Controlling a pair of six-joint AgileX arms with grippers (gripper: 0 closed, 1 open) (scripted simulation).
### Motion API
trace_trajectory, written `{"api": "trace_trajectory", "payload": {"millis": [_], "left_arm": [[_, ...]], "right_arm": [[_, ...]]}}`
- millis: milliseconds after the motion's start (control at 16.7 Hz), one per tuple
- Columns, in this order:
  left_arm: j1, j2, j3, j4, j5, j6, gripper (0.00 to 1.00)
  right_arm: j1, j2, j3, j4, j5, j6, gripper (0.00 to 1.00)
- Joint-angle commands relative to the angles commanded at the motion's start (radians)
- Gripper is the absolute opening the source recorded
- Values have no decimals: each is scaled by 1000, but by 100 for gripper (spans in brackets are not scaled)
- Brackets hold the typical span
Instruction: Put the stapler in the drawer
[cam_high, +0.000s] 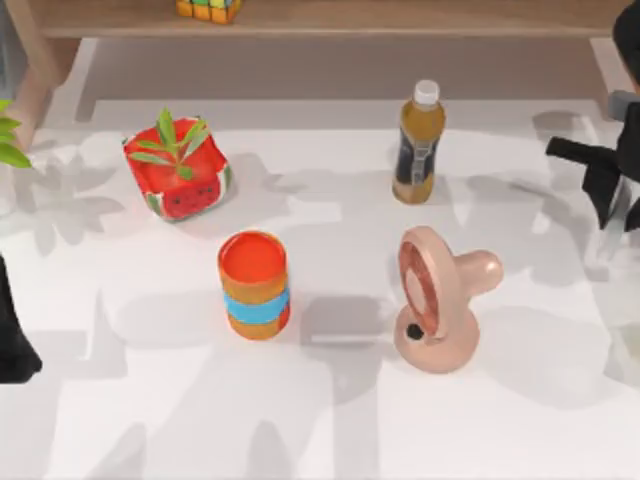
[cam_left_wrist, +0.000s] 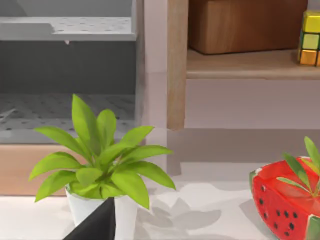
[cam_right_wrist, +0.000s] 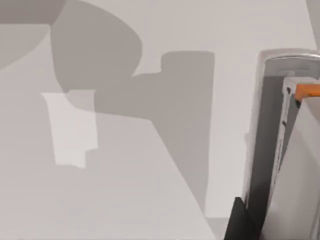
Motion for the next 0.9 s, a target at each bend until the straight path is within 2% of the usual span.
{"api": "trace_trajectory", "payload": {"millis": [240, 480, 900], "left_arm": [[0, 0, 0, 0, 0, 0, 100], [0, 0, 0, 0, 0, 0, 100], [0, 0, 0, 0, 0, 0, 100]], "right_arm": [[22, -41, 58, -37, 2, -21, 0], [9, -142, 232, -92, 25, -50, 0], [-144, -181, 650, -239, 73, -138, 0]]}}
